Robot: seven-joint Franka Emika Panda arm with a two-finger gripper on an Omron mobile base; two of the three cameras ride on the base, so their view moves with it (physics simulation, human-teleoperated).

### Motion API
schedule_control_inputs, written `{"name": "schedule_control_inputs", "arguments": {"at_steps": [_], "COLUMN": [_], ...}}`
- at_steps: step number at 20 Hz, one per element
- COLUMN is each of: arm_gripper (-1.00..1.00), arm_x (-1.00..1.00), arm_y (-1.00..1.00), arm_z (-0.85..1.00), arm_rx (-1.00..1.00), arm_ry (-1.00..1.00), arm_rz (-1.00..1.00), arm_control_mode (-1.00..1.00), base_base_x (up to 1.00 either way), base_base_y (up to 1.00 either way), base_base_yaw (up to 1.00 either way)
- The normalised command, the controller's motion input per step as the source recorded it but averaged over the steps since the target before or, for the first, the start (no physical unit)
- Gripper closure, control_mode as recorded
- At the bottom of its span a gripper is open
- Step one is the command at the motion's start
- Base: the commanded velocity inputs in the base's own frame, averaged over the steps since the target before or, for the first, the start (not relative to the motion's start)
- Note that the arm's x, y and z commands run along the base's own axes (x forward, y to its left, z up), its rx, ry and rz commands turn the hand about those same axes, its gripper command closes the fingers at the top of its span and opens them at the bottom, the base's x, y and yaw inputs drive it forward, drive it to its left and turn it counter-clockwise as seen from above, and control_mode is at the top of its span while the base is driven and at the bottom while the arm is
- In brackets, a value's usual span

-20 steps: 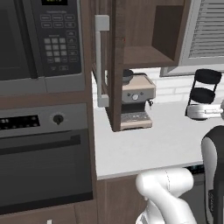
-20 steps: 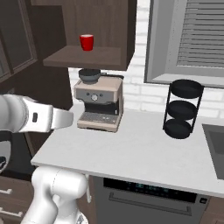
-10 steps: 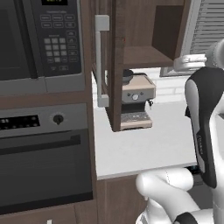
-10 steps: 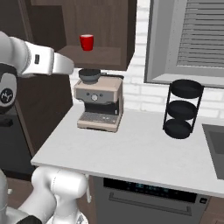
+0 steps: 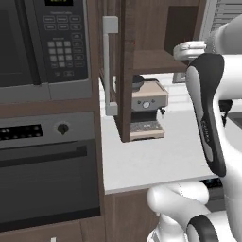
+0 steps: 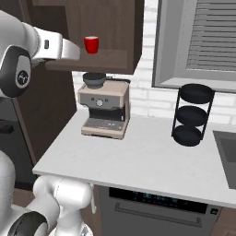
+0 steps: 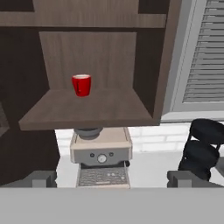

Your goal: Gather all objects into one cabinet and sort the glasses and bowls to opposite sides.

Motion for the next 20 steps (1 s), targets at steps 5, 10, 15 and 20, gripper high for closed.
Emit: {"name": "schedule_control_inputs", "arguments": {"at_steps": [5,10,15,20], "arm_gripper": [-1.0,-1.0,-1.0,-1.0], "arm_x": [0.46,0.48,0.96,0.55], "arm_y": [0.4,0.06,0.05,0.33], "arm_z": [0.11,-0.24,0.0,0.0], "arm_rx": [0.0,0.01,0.02,0.01], "arm_ry": [-0.06,0.0,-0.03,0.0], "arm_rz": [0.0,0.03,0.0,0.0], "arm_control_mode": [-1.0,-1.0,-1.0,-1.0], "base_base_x": [0.0,0.0,0.0,0.0], "base_base_y": [0.0,0.0,0.0,0.0], "base_base_yaw": [0.0,0.0,0.0,0.0]}}
